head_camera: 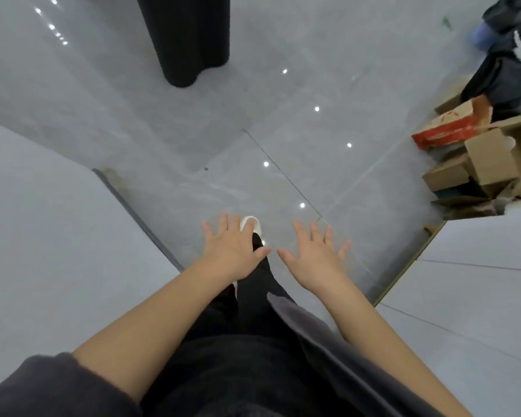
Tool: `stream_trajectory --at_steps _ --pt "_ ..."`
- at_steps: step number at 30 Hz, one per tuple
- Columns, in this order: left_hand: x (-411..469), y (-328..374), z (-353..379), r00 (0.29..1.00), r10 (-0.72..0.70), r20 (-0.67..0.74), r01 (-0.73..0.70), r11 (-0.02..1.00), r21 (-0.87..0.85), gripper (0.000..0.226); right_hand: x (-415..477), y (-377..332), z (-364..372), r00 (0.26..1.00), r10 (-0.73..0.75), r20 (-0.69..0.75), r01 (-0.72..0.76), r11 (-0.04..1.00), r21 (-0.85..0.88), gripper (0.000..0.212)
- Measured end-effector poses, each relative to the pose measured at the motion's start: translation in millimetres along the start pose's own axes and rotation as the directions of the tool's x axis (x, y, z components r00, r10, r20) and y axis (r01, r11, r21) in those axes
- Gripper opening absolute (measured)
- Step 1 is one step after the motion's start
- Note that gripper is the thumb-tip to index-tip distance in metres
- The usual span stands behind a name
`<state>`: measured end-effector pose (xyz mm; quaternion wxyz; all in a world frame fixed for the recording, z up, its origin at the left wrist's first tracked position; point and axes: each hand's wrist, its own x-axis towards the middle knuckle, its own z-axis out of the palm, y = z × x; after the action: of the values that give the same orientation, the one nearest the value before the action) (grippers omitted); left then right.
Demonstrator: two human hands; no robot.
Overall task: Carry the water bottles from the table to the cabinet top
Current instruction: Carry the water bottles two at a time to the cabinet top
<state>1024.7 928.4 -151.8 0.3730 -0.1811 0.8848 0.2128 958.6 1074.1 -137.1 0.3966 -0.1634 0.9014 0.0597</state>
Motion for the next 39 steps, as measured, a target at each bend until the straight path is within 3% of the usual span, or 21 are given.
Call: stream_trajectory --at_steps 14,21,30,39 --pt "62 -70 -124 0.938 -0.313 -0.146 0.276 0.933 -0.231 0.074 145 -116 -151 0.933 -0.356 0.058 0.356 0.881 -0.311 0.073" --pt "78 -92 -156 0.889 -0.446 -0.106 0.376 0.842 -0.387 0.074 179 -167 -190 0.886 -0.449 0.114 0.457 0.804 -0.38 0.073" --pt "128 -166 -217 0.897 -0.419 -0.138 0.332 0.847 -0.414 0.074 230 -255 -222 0.886 -0.431 0.169 0.46 0.782 -0.421 0.074" --pt "166 -291 -314 0.947 -0.32 -0.039 0.293 0.905 -0.309 0.074 276 -381 -281 0.907 -0.355 0.228 0.418 0.832 -0.366 0.074"
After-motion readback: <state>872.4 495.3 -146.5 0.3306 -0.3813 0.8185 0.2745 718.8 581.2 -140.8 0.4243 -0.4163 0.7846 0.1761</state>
